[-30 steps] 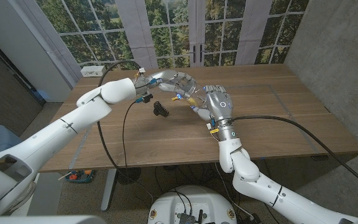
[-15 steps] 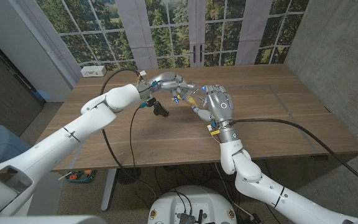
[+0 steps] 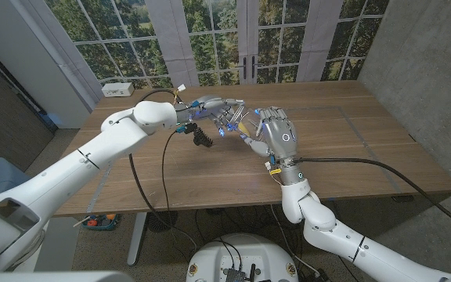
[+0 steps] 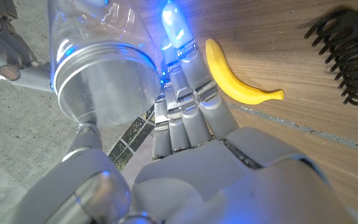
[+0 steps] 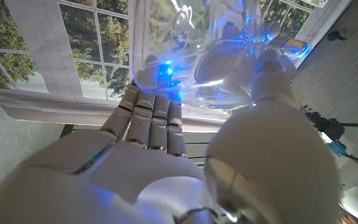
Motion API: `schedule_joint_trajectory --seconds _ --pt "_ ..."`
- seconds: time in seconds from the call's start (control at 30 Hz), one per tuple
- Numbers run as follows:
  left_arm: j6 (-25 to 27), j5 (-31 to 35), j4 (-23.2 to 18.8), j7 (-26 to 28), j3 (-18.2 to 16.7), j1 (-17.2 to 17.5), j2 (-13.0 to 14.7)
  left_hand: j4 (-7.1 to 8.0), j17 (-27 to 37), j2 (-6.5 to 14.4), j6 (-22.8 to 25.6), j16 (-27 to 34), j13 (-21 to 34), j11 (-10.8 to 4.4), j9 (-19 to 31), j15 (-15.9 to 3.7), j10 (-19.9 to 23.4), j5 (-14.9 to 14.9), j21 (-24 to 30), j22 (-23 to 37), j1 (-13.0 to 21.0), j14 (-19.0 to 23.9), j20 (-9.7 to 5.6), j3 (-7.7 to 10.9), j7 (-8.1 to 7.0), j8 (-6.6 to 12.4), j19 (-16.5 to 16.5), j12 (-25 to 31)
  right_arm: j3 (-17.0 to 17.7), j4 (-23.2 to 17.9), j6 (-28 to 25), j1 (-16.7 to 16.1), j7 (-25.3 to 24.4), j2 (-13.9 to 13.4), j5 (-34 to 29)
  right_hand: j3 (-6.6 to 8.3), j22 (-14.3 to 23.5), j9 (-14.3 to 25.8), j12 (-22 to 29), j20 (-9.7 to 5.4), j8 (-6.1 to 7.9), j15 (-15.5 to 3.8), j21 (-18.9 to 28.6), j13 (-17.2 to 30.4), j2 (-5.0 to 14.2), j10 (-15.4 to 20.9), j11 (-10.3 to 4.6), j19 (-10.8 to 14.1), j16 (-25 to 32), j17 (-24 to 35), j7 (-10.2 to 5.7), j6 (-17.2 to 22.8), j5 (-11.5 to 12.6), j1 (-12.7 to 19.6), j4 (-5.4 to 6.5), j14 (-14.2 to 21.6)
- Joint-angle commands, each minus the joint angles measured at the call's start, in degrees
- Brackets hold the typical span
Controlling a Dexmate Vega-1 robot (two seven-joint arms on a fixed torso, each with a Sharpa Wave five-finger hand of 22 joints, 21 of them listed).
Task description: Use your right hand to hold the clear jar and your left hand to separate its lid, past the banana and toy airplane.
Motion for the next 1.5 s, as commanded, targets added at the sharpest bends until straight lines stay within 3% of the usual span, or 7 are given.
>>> schedule_joint_trajectory --seconds 0.03,0.13,0.23,0.4,0.6,0.93,1.5 --pt "3.89 -9.21 1.96 -6.45 1.48 -3.54 0.42 11.55 0.85 4.67 18.62 1.07 0.30 -4.06 1.02 -8.55 15.87 -0.48 1.37 1.76 4.20 9.21 -0.01 22.53 -0.37 -0.21 -2.50 -0.43 1.36 0.86 3.79 -0.71 -4.20 -0.75 0.98 15.12 0.21 0.45 0.04 -0.49 1.69 -15.62 0.51 12.35 4.33 19.37 -19.12 0.07 -0.16 0.38 -14.70 25.33 0.42 3.21 4.31 6.23" --pt "0.56 -8.04 1.77 -3.76 0.91 -2.01 0.92 12.70 1.11 2.49 18.02 1.49 0.35 -4.26 1.52 -8.96 15.02 -1.13 1.87 1.71 2.69 8.88 -0.57 22.29 -0.44 -0.91 -2.13 -1.22 1.53 0.85 3.83 -0.85 -4.19 -0.73 0.94 15.24 0.21 0.63 0.04 -0.48 1.75 -15.67 0.65 12.44 4.33 19.42 -19.14 0.21 -0.22 0.53 -14.73 25.21 0.41 3.20 4.30 6.25" --pt "-6.60 -6.10 2.23 -0.08 -0.50 1.06 1.15 12.55 0.35 -7.43 11.95 -0.92 0.53 -4.06 0.93 -8.62 10.00 -1.72 0.38 -0.51 -7.40 3.95 -0.21 15.86 -0.47 -6.54 -5.42 -5.24 1.70 0.70 4.04 -0.99 -3.69 -0.88 1.17 15.39 0.21 0.70 -0.01 -0.49 1.80 -15.59 0.75 12.44 4.36 19.49 -19.13 0.21 -0.40 0.60 -14.66 25.22 0.41 3.04 4.39 6.22" --pt "-15.63 -5.95 4.71 1.62 -2.38 3.93 0.55 5.96 0.41 -13.43 -12.25 -5.93 1.04 -2.38 -3.64 -2.04 -19.34 -1.35 -10.47 -1.76 -11.62 -25.62 10.69 14.87 -4.58 -18.42 -26.32 -11.42 1.90 0.80 4.46 -0.95 -3.18 -1.09 1.30 15.55 0.20 0.76 0.00 -0.50 1.86 -15.60 0.90 12.70 4.31 19.41 -19.20 0.20 -0.50 0.84 -14.79 25.25 0.38 2.90 4.41 6.32" --pt "-28.51 -8.97 12.02 -2.17 -3.75 4.80 -2.69 -1.32 0.09 -12.53 -34.02 -6.18 0.63 -5.29 -6.24 1.38 -44.49 -2.04 -17.68 -1.93 -11.46 -49.14 15.79 16.62 -12.83 -18.32 -41.81 -11.27 2.51 1.01 6.30 -1.02 -3.19 -1.32 3.01 15.83 0.19 0.86 0.03 -0.55 1.92 -15.60 1.08 13.07 4.26 19.31 -19.30 0.17 -0.78 1.02 -14.79 25.19 0.36 2.73 4.43 6.30" --pt "-41.36 -8.09 20.08 -7.72 -4.00 2.42 -5.24 -5.59 -0.04 -14.31 -40.40 -5.93 0.66 -8.60 -6.29 0.74 -54.17 -2.58 -17.81 -2.17 -5.20 -58.30 17.08 17.99 -23.88 -17.24 -49.37 -10.58 4.36 0.70 10.15 -1.59 -2.87 -1.65 7.25 16.20 0.16 0.95 -0.22 -0.72 1.95 -15.65 1.37 13.10 4.21 19.23 -19.51 0.18 -1.12 1.37 -14.81 25.07 0.29 2.48 4.45 6.32" --pt "-39.13 0.97 17.68 -11.89 -1.45 -2.81 -0.62 -5.95 -0.17 -13.51 -39.59 -5.69 0.79 -10.26 -5.66 2.56 -57.74 -2.22 -17.15 -2.54 5.06 -63.40 15.19 21.00 -24.09 -15.65 -50.78 -9.88 5.82 0.77 14.78 -1.69 -4.61 -1.06 7.69 16.66 0.11 0.96 -0.59 -0.88 2.02 -15.74 1.78 13.03 4.17 19.32 -19.44 0.15 -1.59 1.96 -15.04 25.08 0.12 2.13 4.47 6.28"
